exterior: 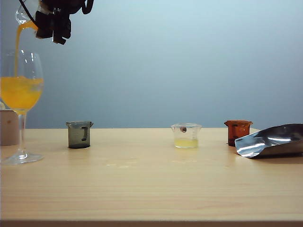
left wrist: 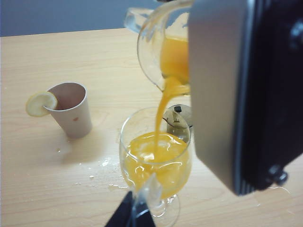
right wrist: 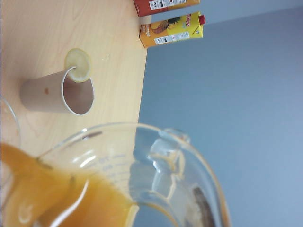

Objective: Pick up the second measuring cup from the left, pour the orange juice inside into the goblet, and finally put the measuring cup back in its original place.

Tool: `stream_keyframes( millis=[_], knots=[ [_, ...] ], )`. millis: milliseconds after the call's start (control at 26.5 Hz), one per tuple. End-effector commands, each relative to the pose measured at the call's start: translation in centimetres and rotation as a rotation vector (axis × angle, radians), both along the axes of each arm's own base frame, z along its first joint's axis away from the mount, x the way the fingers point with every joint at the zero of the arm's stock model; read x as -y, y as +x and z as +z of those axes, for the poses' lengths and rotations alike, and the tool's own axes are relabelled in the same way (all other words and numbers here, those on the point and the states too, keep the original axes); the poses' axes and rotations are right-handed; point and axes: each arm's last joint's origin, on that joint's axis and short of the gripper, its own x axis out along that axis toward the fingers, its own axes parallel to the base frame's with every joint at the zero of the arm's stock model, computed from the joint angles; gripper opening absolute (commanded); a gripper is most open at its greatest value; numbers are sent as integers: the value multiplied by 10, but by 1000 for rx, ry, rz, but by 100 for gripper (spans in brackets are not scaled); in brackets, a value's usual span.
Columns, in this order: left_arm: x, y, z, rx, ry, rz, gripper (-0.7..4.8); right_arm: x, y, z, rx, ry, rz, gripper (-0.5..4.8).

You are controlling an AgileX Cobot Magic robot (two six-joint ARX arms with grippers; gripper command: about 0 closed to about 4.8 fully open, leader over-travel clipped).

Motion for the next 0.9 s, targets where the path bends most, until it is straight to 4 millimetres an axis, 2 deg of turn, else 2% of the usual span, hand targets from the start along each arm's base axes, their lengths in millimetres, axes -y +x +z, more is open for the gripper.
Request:
stream_keyframes(
  millis=[38,264,565,904],
  knots=[
    [0,0,1,12,-6,-2,-3,0,0,9,90,-2,10,156],
    [0,0,1,12,-6,-2,-3,0,0,10,142,-27,19,156],
    [0,0,1,12,-6,-2,-3,-4,9,7,211,32,55,156],
    [0,0,1,12,-6,-2,-3,-3,11,9,312,-16,86,156]
  ],
)
